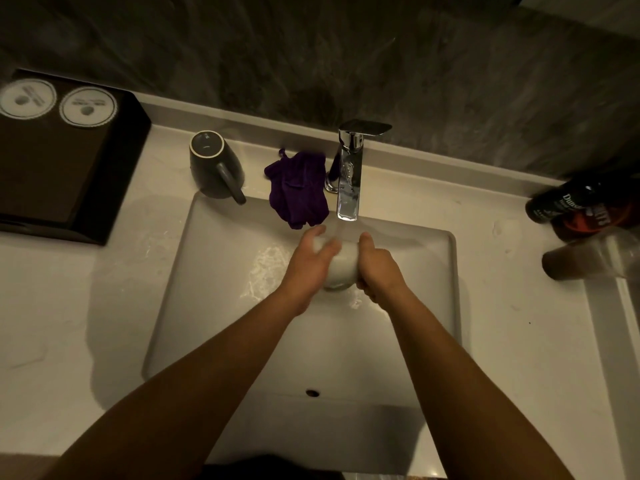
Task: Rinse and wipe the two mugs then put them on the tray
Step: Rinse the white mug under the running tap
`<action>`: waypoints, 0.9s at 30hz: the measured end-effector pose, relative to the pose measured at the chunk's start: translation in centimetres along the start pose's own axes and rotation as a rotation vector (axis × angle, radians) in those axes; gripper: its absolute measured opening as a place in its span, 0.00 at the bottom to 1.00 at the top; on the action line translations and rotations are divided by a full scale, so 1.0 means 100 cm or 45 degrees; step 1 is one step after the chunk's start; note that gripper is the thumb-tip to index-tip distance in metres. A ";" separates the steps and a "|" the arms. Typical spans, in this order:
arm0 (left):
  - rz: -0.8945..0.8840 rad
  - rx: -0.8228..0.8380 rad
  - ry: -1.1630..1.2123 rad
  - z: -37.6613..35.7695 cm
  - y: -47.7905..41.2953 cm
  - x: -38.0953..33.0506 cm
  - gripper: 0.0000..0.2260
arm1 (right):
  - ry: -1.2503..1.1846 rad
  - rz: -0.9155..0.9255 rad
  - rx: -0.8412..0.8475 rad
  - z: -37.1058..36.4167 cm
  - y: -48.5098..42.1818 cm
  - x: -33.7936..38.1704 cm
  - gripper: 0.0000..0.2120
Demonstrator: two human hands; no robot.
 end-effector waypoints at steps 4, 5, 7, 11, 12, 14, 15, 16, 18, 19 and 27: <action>-0.137 -0.128 0.062 0.008 0.002 -0.003 0.17 | -0.081 -0.010 0.138 -0.001 0.001 0.003 0.36; -0.024 -0.184 0.142 0.011 -0.001 0.002 0.15 | -0.053 0.085 0.120 -0.001 0.002 0.007 0.38; 0.209 -0.204 0.332 0.013 -0.008 0.014 0.15 | -0.009 0.255 0.095 -0.004 0.007 0.011 0.45; 0.495 -0.081 0.544 0.008 -0.010 0.030 0.19 | -0.081 0.454 0.117 -0.007 0.020 0.003 0.33; 0.559 -0.066 0.583 0.008 -0.010 0.035 0.20 | -0.117 0.458 0.115 -0.007 0.022 -0.002 0.26; 0.658 -0.034 0.661 0.008 -0.009 0.042 0.22 | -0.204 0.488 0.118 -0.009 0.029 -0.009 0.16; 0.685 -0.026 0.679 0.009 -0.008 0.045 0.23 | -0.231 0.515 0.103 -0.010 0.033 -0.011 0.13; 0.699 -0.027 0.694 0.011 -0.008 0.049 0.23 | -0.249 0.536 0.080 -0.010 0.035 -0.014 0.11; 0.719 -0.042 0.705 0.014 -0.008 0.054 0.23 | -0.268 0.555 0.033 -0.013 0.039 -0.018 0.07; 0.727 -0.059 0.709 0.017 -0.006 0.056 0.22 | -0.267 0.562 0.013 -0.014 0.041 -0.020 0.06; 0.821 -0.116 0.839 0.034 0.009 0.073 0.23 | -0.180 0.601 -0.093 -0.026 0.054 -0.015 0.04</action>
Point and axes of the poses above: each hand's wrist, its own y-axis away from the middle knuckle, its own z-axis out of the back of the hand, x = y × z, the point moved 8 cm from there along -y, towards the middle knuckle, and after that the axes turned 7 degrees about -x, right-handed, at the moved point
